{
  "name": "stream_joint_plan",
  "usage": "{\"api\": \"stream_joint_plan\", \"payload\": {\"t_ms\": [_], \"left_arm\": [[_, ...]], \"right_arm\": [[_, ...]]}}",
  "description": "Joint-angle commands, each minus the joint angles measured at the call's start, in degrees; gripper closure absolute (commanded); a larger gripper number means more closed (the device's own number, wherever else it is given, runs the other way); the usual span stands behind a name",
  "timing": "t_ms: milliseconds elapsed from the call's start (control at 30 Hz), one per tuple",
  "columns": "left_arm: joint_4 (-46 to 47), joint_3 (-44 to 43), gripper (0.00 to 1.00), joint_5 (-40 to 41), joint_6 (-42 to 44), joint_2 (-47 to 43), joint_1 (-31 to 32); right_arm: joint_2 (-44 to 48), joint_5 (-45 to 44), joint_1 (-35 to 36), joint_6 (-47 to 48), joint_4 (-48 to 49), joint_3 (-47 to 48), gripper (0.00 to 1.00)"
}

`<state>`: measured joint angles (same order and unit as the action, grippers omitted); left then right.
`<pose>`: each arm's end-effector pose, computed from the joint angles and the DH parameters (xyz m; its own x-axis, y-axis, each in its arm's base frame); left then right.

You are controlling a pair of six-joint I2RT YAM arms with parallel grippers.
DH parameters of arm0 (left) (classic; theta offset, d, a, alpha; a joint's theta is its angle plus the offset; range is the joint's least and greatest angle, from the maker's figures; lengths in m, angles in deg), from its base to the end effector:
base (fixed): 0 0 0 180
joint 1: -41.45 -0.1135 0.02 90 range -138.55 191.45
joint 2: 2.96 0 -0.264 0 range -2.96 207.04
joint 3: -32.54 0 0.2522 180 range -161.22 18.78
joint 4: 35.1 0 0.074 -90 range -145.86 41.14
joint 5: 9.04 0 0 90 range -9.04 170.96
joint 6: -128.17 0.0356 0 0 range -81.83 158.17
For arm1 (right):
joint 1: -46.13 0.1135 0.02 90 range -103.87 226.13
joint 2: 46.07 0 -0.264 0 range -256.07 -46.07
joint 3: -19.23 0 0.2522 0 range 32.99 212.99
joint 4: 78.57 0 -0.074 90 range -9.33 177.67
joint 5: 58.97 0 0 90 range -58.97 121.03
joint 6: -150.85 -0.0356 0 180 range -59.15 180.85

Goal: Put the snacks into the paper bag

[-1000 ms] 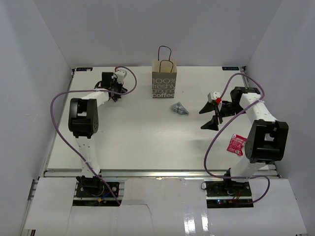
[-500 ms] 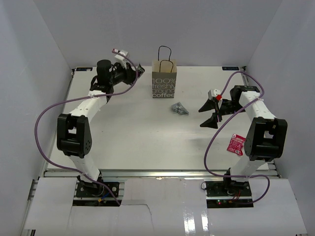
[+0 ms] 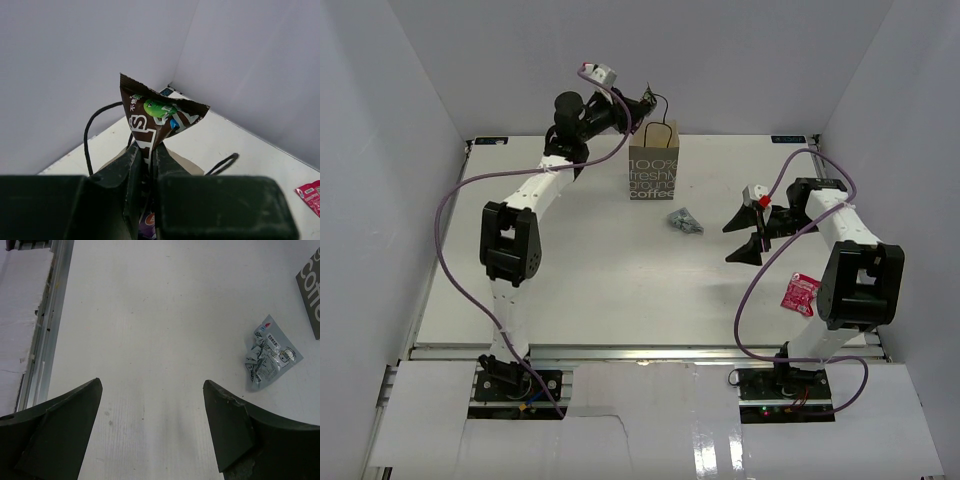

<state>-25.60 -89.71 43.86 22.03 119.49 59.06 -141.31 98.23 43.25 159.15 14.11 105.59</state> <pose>0.4843 -0.1762 0.3519 -0.0768 -0.2082 -0.9751 0.8196 0.5437 -0.1807 0.2851 0.0185 0.2502 0.0257 -0.3852 -0.9225 -0.9997 -0.0057 -0.0254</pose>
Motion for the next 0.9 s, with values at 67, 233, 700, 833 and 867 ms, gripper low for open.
{"api": "stream_joint_plan", "payload": {"t_ms": [67,233,700,833,867], "left_arm": [[7.56,-6.91,0.8,0.19,-7.76,5.16,0.32],[8.72,-6.04,0.78,-0.34,-9.43,6.13,0.85],[9.96,-0.15,0.24,3.09,-7.86,-0.19,1.38],[9.61,4.5,0.2,5.28,-2.77,-6.07,1.38],[9.52,8.95,0.17,6.16,-0.84,-8.0,1.29]], "right_arm": [[2.96,2.15,0.24,0.49,-0.97,-1.93,0.13],[2.52,2.24,0.24,0.49,-0.62,-2.37,0.13],[2.07,-19.18,11.2,-50.2,37.56,-5.17,0.2],[1.9,-41.19,18.93,-68.08,56.38,-7.29,0.16],[1.64,-44.4,20.35,-70.94,62.34,-7.56,0.13]]}}
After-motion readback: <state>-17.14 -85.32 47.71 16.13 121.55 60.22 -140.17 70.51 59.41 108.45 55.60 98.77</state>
